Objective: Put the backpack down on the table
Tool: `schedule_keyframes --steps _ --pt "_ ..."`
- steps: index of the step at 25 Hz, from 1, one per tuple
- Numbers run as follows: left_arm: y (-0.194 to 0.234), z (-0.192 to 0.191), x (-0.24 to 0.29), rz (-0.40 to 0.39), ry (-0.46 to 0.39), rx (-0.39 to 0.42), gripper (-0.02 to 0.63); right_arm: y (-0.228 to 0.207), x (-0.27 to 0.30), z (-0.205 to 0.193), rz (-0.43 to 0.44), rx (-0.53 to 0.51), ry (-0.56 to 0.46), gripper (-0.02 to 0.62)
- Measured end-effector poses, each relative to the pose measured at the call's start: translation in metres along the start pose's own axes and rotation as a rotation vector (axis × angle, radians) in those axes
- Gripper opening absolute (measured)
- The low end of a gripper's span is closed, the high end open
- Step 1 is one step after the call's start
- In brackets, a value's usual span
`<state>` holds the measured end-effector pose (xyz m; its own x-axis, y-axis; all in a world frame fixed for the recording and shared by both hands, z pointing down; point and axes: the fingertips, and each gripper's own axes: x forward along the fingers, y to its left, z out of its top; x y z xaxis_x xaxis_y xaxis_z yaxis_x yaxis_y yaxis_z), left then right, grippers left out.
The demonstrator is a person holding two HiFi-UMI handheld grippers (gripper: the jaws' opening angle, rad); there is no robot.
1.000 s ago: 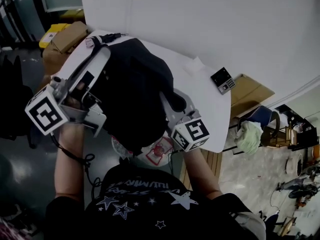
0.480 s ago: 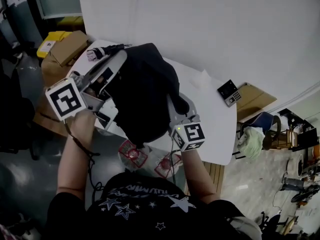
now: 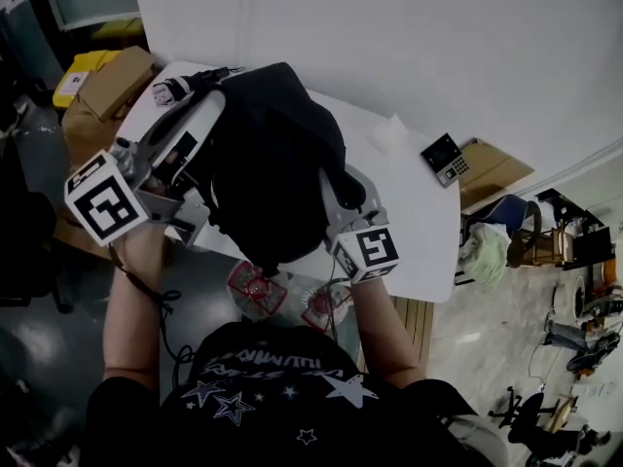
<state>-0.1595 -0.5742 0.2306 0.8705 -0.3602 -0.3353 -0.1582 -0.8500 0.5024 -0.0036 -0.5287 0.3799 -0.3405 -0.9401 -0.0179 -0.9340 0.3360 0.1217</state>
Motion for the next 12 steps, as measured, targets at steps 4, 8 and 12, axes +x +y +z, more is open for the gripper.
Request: schedule_keyframes --steps 4,8,12 --pt "0.003 -0.011 -0.013 0.079 0.014 0.120 0.014 0.002 -0.005 -0.005 0.001 0.005 0.004 0.046" --pt "0.012 -0.028 -0.026 0.174 0.053 0.194 0.014 0.007 -0.006 -0.007 0.005 -0.003 0.009 0.051" --pt "0.014 -0.035 -0.035 0.208 0.038 0.199 0.014 0.010 -0.006 -0.006 0.025 0.003 0.015 0.061"
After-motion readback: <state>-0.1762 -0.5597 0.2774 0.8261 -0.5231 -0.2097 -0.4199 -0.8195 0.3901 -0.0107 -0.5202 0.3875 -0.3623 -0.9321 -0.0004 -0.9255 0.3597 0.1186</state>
